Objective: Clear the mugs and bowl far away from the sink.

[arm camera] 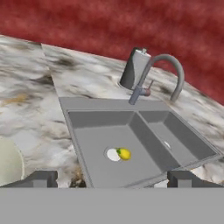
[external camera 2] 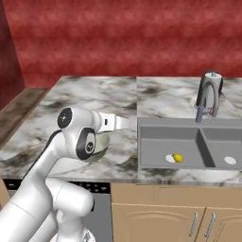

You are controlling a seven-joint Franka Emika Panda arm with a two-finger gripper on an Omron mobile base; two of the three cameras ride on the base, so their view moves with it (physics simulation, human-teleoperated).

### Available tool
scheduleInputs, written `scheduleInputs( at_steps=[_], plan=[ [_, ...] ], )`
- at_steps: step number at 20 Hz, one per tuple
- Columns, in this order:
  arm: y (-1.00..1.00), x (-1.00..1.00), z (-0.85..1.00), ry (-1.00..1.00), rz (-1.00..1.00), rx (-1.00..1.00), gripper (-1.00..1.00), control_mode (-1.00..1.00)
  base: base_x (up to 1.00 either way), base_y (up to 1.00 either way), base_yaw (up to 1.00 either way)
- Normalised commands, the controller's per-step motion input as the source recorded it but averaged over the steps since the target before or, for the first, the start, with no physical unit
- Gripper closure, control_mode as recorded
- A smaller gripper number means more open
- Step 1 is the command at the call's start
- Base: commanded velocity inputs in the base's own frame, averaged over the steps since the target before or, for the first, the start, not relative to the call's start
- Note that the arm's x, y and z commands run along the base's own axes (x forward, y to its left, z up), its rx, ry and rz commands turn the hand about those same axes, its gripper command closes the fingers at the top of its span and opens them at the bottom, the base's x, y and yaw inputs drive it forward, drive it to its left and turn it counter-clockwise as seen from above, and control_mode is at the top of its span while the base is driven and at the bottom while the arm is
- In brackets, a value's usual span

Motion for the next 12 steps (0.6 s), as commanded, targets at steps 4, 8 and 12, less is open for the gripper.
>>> scheduleInputs(
  at_steps=[4,8,12],
  plan=[
    [0.0,0.0,0.0,0.0,0.0,0.0,-1.0,1.0,0.94,0.47,-0.16],
    [0.1,0.29,0.04,0.14,-0.01,0.0,-1.0,-1.0,0.17,0.05,-0.03],
    [0.16,0.06,0.26,0.39,0.03,0.0,-1.0,-1.0,0.0,0.0,0.0]
  ],
)
